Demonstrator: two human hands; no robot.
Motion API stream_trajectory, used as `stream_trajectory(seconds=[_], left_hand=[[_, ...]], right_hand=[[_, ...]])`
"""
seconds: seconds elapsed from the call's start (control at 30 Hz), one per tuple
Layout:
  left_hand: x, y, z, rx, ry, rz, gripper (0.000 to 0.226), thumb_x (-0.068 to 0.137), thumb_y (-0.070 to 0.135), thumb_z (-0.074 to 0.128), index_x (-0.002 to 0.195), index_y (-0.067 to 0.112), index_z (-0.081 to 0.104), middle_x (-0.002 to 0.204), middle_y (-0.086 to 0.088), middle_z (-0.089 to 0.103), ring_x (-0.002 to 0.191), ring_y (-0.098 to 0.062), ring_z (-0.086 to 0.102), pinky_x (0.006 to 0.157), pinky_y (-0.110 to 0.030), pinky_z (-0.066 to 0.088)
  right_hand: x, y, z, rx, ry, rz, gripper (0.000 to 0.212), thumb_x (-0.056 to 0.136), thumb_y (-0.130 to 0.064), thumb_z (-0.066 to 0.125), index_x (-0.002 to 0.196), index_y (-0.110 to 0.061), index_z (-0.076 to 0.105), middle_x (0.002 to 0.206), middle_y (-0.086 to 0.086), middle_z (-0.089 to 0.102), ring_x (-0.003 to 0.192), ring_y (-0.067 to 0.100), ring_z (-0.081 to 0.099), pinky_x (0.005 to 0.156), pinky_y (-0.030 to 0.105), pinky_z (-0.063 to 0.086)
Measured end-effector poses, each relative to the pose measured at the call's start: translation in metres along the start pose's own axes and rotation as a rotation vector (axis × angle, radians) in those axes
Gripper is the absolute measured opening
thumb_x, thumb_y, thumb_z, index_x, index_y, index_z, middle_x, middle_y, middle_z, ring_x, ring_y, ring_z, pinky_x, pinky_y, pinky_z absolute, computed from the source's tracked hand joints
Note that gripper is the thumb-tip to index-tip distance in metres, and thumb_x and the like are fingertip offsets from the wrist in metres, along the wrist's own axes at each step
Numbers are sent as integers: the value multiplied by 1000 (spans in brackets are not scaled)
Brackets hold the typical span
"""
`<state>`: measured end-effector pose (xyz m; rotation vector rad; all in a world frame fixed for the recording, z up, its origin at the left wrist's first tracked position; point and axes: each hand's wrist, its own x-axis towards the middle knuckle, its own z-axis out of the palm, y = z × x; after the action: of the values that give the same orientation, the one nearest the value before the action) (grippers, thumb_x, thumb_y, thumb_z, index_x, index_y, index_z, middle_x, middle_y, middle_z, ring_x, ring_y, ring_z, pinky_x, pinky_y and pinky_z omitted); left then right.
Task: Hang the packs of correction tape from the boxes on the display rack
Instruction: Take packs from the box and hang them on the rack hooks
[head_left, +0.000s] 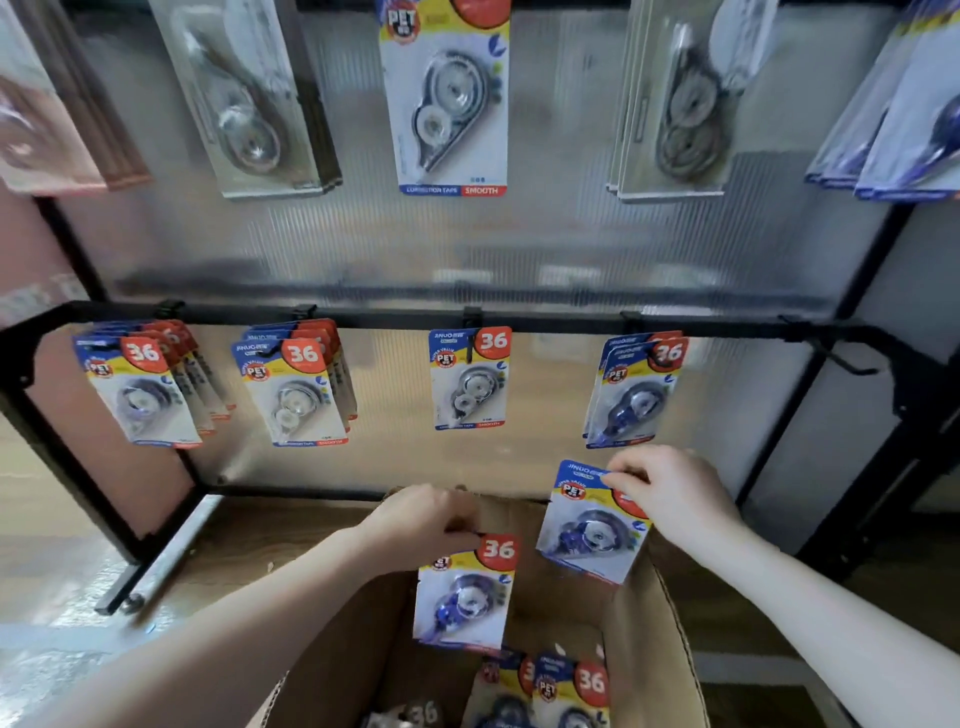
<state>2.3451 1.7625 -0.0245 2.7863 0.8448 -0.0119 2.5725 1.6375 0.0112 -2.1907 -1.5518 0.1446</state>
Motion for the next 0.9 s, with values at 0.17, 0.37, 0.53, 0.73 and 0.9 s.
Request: stream_trajectory(seconds=[0.17, 0.37, 0.53, 0.73, 0.9], left_hand=[[9, 11, -36, -36, 93, 16, 14, 88, 35, 60, 89, 22, 60, 84, 8, 62, 75, -11, 55, 64, -24, 45], [20, 24, -65, -105, 186, 8, 16, 88, 34, 60, 94, 19, 63, 85, 9, 58, 79, -11, 58, 67, -25, 49], [34, 33, -84, -329, 264, -4, 8, 86, 28, 64, 80, 24, 60, 82, 6, 62, 77, -14, 61, 67, -27, 52], [51, 44, -96, -597, 330, -6, 11, 83, 26, 66, 74, 30, 62, 86, 4, 69, 84, -14, 67, 78, -39, 56], [56, 55, -99, -638, 322, 19, 9, 84, 24, 64, 75, 26, 62, 86, 5, 68, 84, -12, 67, 75, -30, 56]], right_hand=[[16, 6, -36, 58, 129, -56, 16, 89, -28, 60, 87, -17, 71, 88, -4, 69, 81, 18, 60, 69, 35, 49], [39, 19, -65, 77, 295, -150, 12, 86, -18, 63, 84, -10, 73, 86, 2, 69, 82, 24, 62, 71, 39, 50], [61, 31, -74, 100, 309, -127, 15, 88, -19, 61, 91, -10, 73, 90, 3, 67, 85, 24, 60, 71, 35, 46], [71, 33, -73, 160, 271, -164, 16, 88, -17, 62, 95, -9, 73, 93, 3, 69, 88, 21, 60, 73, 30, 41], [72, 37, -72, 137, 223, -225, 17, 89, -14, 59, 96, -6, 73, 96, 7, 70, 90, 26, 62, 79, 35, 46]])
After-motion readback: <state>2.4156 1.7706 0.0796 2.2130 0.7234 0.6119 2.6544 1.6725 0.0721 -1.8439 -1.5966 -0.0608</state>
